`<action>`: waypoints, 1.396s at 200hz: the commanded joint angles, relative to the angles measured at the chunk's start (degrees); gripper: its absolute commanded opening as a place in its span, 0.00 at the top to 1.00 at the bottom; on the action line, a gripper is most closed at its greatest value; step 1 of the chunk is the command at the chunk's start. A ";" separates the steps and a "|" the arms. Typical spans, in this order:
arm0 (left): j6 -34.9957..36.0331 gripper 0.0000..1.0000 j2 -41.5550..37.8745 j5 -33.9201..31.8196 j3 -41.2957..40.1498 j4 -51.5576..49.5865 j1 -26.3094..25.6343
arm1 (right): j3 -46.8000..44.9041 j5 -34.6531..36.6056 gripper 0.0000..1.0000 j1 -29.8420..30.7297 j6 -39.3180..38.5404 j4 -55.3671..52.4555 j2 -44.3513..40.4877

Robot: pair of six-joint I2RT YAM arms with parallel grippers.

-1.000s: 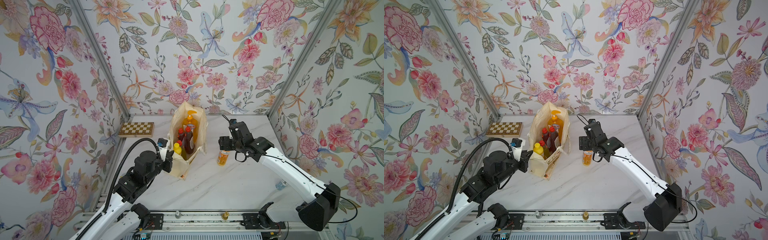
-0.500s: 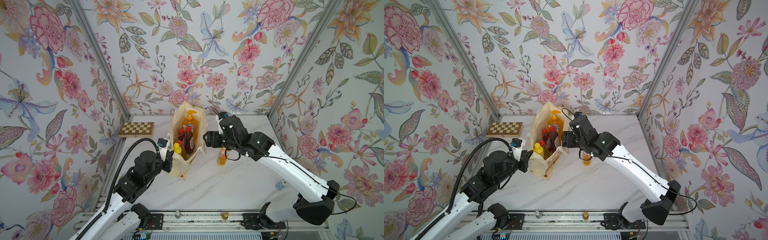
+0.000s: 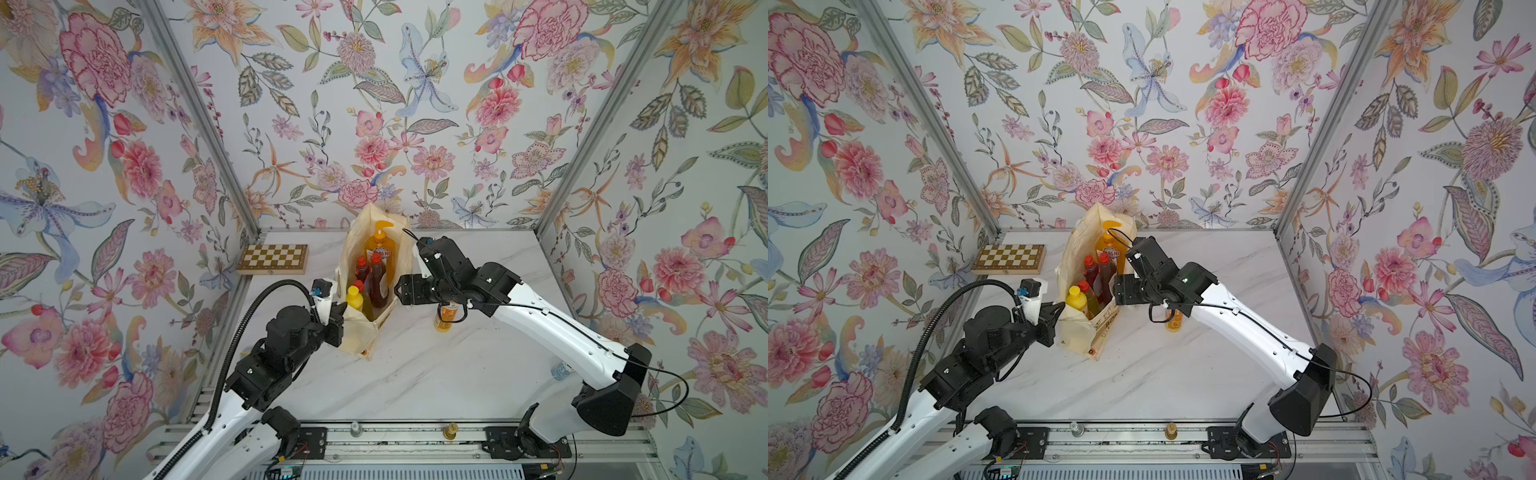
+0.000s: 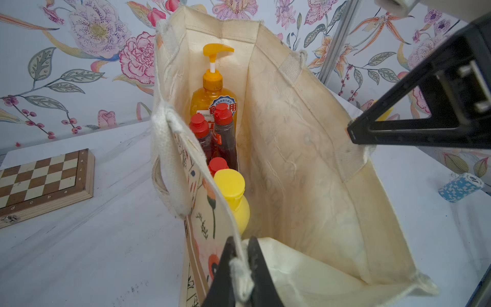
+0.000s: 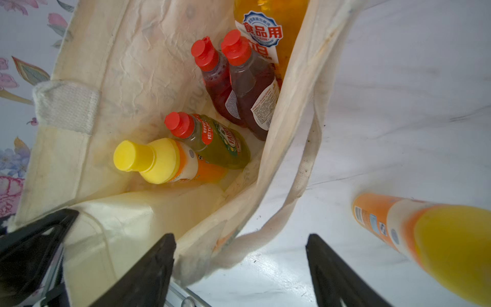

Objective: Pack dish soap into the shopping bag
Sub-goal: Place the bottle of dish soap at the center of the board, then adjust the shopping bag at the center of the board.

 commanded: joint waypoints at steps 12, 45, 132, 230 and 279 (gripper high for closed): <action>-0.35 1.00 -0.78 0.80 -1.33 -1.30 -0.66 | -1.56 -4.86 0.33 0.82 -1.40 -0.17 1.73; 1.94 1.00 -1.54 0.18 -0.17 -4.37 -0.66 | 0.77 -7.28 0.55 1.15 -2.95 -0.19 4.03; 3.17 1.00 -5.33 -0.74 -2.06 -5.08 -0.70 | 5.81 -10.99 0.72 0.18 -1.89 -5.55 8.04; 1.68 1.00 -6.06 1.67 -7.49 -2.76 -0.57 | 14.04 -9.04 0.79 -0.06 -3.72 -19.17 13.12; 2.23 1.00 -5.74 1.84 -7.39 -2.92 -0.57 | 19.95 -6.01 0.86 0.52 -5.14 -25.76 15.91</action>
